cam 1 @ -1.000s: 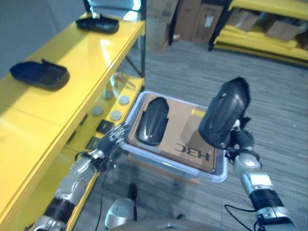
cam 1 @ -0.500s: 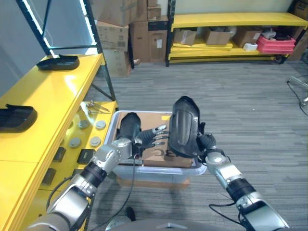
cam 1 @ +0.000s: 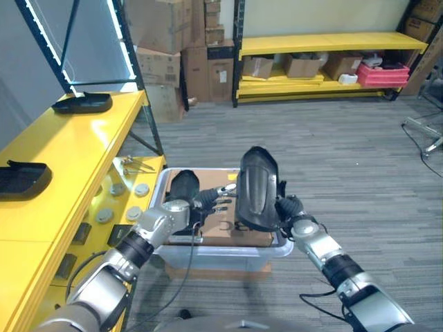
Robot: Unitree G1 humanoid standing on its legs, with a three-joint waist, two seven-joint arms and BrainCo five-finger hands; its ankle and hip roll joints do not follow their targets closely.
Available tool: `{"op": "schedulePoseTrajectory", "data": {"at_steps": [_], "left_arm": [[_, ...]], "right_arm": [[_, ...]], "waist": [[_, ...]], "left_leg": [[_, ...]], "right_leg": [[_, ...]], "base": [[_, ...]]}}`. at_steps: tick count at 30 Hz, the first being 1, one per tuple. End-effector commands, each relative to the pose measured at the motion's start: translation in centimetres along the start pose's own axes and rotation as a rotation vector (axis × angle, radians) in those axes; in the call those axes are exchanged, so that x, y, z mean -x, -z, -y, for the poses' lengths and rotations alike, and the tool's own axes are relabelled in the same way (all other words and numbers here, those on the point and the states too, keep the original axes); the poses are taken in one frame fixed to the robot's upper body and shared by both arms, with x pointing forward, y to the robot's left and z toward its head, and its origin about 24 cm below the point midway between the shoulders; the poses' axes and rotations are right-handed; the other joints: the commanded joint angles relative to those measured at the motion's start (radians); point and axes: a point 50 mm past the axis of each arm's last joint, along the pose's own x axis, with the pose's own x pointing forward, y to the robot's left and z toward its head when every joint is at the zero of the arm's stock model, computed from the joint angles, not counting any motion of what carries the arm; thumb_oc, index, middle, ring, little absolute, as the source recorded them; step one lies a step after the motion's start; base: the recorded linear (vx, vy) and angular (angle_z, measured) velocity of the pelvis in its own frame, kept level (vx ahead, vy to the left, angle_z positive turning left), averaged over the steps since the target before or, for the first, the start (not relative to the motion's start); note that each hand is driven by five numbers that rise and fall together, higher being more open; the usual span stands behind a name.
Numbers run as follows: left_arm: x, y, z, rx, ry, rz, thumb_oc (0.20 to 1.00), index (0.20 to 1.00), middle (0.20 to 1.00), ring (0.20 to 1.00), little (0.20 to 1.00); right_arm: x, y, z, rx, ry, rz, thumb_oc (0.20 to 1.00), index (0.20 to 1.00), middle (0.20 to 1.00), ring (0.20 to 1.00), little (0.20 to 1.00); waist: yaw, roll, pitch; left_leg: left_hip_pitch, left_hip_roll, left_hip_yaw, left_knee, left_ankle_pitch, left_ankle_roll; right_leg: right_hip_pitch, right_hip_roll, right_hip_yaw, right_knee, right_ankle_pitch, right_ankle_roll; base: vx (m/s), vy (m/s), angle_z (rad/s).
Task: Move parts from the plastic box to the shelf.
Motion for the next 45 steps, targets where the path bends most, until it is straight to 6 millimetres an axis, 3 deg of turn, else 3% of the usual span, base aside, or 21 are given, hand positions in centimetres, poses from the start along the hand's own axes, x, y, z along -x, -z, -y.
{"op": "schedulePoseTrajectory", "data": {"at_steps": [1, 5, 9, 14, 20, 24, 33, 40, 45], "left_arm": [[-1.5, -4.3, 1.3, -0.141, -0.038, 0.127, 1.000, 1.000, 1.000, 1.000, 1.000], [0.4, -5.9, -1.8, -0.171, -0.150, 0.203, 1.000, 1.000, 1.000, 1.000, 1.000], [1.9, -6.7, -3.5, -0.159, -0.199, 0.241, 1.000, 1.000, 1.000, 1.000, 1.000], [2.9, -6.9, -4.7, -0.142, -0.225, 0.254, 1.000, 1.000, 1.000, 1.000, 1.000], [2.8, -6.2, -5.2, -0.151, -0.229, 0.224, 1.000, 1.000, 1.000, 1.000, 1.000], [1.8, -5.4, -4.2, -0.116, -0.158, 0.199, 1.000, 1.000, 1.000, 1.000, 1.000], [-0.8, -3.8, 1.3, 0.048, 0.061, 0.147, 1.000, 1.000, 1.000, 1.000, 1.000], [-1.9, -3.0, 3.9, 0.039, 0.148, 0.099, 1.000, 1.000, 1.000, 1.000, 1.000], [-2.3, -2.3, 4.9, -0.058, 0.155, 0.043, 1.000, 1.000, 1.000, 1.000, 1.000]], "right_arm": [[-0.6, -8.9, -1.2, -0.025, -0.041, 0.285, 0.200, 0.200, 0.200, 0.200, 0.200], [-0.4, -9.3, 0.8, -0.083, 0.035, 0.303, 0.200, 0.200, 0.200, 0.200, 0.200], [-0.4, -9.4, 2.9, -0.093, 0.072, 0.316, 0.200, 0.200, 0.200, 0.200, 0.200], [-0.5, -8.7, 4.1, -0.101, 0.095, 0.308, 0.200, 0.200, 0.200, 0.200, 0.200], [-0.5, -8.4, 4.2, -0.121, 0.073, 0.318, 0.200, 0.200, 0.200, 0.200, 0.200], [-0.4, -9.2, 3.0, -0.099, 0.012, 0.343, 0.200, 0.200, 0.200, 0.200, 0.200], [-0.1, -9.9, -0.7, -0.034, -0.083, 0.349, 0.200, 0.200, 0.200, 0.200, 0.200], [-0.4, -9.9, -2.3, 0.010, -0.119, 0.317, 0.200, 0.200, 0.200, 0.200, 0.200], [-0.2, -10.4, -3.6, 0.064, -0.152, 0.328, 0.200, 0.200, 0.200, 0.200, 0.200]], "waist": [[0.033, -0.023, -0.020], [0.039, -0.019, -0.017], [0.043, -0.015, -0.015], [0.045, -0.012, -0.017], [0.044, -0.011, -0.016], [0.044, -0.013, -0.014], [0.044, -0.016, -0.011], [0.049, -0.019, -0.009], [0.053, -0.021, -0.009]], "left_leg": [[0.013, 0.053, -0.029, 0.091, -0.126, -0.024], [0.017, 0.055, -0.035, 0.088, -0.122, -0.028], [0.019, 0.053, -0.045, 0.083, -0.120, -0.029], [0.024, 0.054, -0.041, 0.074, -0.116, -0.029], [0.024, 0.055, -0.042, 0.071, -0.113, -0.029], [0.023, 0.054, -0.047, 0.071, -0.114, -0.027], [0.015, 0.052, -0.052, 0.078, -0.119, -0.024], [0.011, 0.053, -0.059, 0.077, -0.120, -0.024], [0.012, 0.052, -0.063, 0.075, -0.122, -0.026]], "right_leg": [[-0.043, -0.049, -0.064, 0.001, 0.036, 0.045], [-0.036, -0.048, -0.072, 0.001, 0.032, 0.045], [-0.031, -0.048, -0.080, -0.001, 0.031, 0.045], [-0.026, -0.047, -0.092, -0.004, 0.030, 0.045], [-0.027, -0.046, -0.099, -0.002, 0.029, 0.045], [-0.028, -0.047, -0.099, -0.001, 0.029, 0.045], [-0.036, -0.049, -0.099, 0.004, 0.029, 0.045], [-0.038, -0.050, -0.101, 0.007, 0.029, 0.045], [-0.037, -0.051, -0.102, 0.005, 0.029, 0.048]], "base": [[0.03, -0.009, -0.02], [0.03, -0.002, -0.01], [0.00, 0.000, 0.00], [0.00, 0.000, 0.00], [0.00, 0.000, 0.00], [0.00, 0.000, 0.00], [0.00, 0.000, 0.00], [0.00, 0.000, 0.00], [0.00, 0.000, 0.00]]}}
